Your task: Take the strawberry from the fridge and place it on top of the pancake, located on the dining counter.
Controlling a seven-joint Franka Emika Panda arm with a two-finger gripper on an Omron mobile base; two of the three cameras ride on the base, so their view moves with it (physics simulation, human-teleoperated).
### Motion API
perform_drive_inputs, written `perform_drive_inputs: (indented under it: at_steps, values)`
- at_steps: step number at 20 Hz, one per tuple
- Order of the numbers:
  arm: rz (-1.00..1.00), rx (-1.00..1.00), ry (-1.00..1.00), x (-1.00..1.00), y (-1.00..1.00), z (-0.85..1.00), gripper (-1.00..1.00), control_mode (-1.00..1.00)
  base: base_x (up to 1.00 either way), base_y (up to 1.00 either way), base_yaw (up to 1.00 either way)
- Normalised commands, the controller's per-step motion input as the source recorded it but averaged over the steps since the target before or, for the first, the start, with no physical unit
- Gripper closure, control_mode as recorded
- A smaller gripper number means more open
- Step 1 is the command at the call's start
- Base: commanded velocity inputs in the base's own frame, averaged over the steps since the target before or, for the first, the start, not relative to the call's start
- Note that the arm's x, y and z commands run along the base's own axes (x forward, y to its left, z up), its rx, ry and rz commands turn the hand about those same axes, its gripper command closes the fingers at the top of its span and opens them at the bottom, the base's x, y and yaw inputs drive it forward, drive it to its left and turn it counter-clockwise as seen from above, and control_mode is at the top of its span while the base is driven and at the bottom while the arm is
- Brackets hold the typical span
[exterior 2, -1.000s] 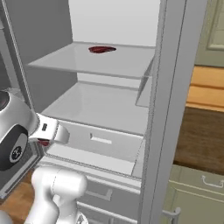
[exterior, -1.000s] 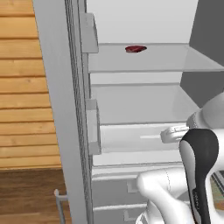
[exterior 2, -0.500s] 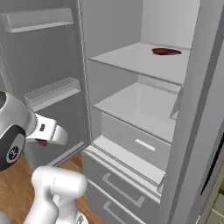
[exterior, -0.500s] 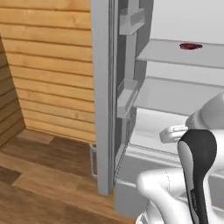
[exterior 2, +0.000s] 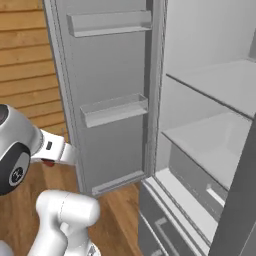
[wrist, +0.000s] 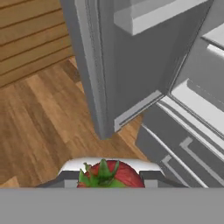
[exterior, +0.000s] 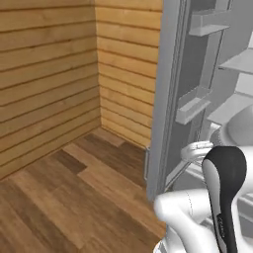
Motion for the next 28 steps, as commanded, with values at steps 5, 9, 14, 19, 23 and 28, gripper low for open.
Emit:
perform_drive_inputs:
  at_steps: [5, 9, 14, 19, 23, 28]
  values:
    - [0.0, 0.0, 0.0, 0.0, 0.0, 0.0, 1.0, 1.0, -0.51, 0.71, 0.65]
    - [0.0, 0.0, 0.0, 0.0, 0.0, 0.0, 1.0, 1.0, -0.21, 0.96, 0.59]
    - [0.0, 0.0, 0.0, 0.0, 0.0, 0.0, 1.0, 1.0, -0.01, 0.78, 0.45]
    - [0.0, 0.0, 0.0, 0.0, 0.0, 0.0, 1.0, 1.0, 0.69, 0.9, 0.3]
    - [0.0, 0.0, 0.0, 0.0, 0.0, 0.0, 1.0, 1.0, 0.9, 0.51, 0.1]
    - [0.0, 0.0, 0.0, 0.0, 0.0, 0.0, 1.0, 1.0, 1.0, 0.73, -0.03]
